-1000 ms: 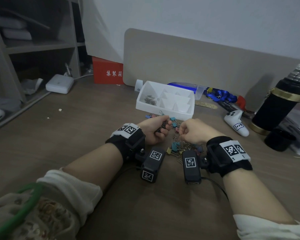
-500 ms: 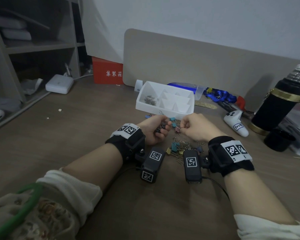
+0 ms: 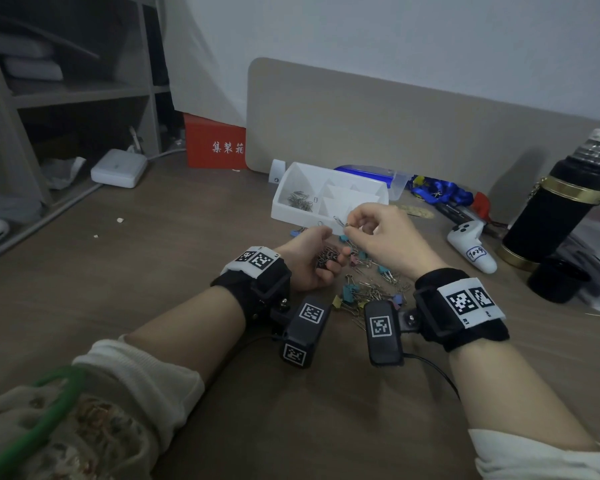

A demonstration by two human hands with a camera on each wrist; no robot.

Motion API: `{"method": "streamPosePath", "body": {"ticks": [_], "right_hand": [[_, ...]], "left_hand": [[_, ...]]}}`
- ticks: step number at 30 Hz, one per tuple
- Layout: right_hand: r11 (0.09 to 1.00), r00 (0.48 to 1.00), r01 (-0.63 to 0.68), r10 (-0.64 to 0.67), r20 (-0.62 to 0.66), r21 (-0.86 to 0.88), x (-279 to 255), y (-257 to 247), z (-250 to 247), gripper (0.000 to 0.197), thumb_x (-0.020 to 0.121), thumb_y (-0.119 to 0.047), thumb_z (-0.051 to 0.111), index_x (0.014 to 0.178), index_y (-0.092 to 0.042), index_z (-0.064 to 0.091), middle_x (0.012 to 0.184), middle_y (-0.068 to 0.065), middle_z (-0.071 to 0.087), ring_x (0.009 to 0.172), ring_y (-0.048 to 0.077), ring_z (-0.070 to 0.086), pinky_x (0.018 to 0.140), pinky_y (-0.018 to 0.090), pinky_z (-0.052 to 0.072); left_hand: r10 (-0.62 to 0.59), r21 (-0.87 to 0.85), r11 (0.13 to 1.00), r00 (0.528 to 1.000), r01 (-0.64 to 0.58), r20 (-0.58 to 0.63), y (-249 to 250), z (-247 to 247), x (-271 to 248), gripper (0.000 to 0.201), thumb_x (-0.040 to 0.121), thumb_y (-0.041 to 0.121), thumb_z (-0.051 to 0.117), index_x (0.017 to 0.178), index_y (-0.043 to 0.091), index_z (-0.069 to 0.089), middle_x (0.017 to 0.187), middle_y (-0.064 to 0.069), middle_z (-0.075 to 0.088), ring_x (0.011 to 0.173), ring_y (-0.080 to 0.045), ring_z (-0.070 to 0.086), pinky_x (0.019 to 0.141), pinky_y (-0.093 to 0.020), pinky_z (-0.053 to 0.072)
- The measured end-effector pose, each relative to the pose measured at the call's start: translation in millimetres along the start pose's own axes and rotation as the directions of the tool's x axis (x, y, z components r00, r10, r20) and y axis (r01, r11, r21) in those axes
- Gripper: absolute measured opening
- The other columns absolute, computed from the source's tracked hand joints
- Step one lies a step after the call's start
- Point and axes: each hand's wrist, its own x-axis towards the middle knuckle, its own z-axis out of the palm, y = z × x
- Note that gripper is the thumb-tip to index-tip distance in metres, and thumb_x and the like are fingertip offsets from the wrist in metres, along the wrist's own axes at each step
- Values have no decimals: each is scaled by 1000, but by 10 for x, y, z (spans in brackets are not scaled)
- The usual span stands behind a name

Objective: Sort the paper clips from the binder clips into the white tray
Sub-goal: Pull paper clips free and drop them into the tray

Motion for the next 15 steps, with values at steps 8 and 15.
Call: {"method": "streamPosePath", "body": {"ticks": [8,15], "right_hand": [[999,990,20,-27,141,50,-34,-63,128,9,85,-15,70,79,-21,66,66,-6,62,57,7,62,58,14,51],[995,994,25,-35,99,100,-10,-35,151,6,84,-12,71,86,-17,73,70,-6,67,55,0,62,57,8,46]], "left_hand": [[37,55,998,998,-40,55,10,10,-21,32,93,19,30,66,18,47,53,1,42,33,-5,31,33,-12,11],[52,20,998,998,-52,32,9,-11,-18,30,95,16,30,70,19,47,54,3,39,32,-3,29,31,-11,11]]}}
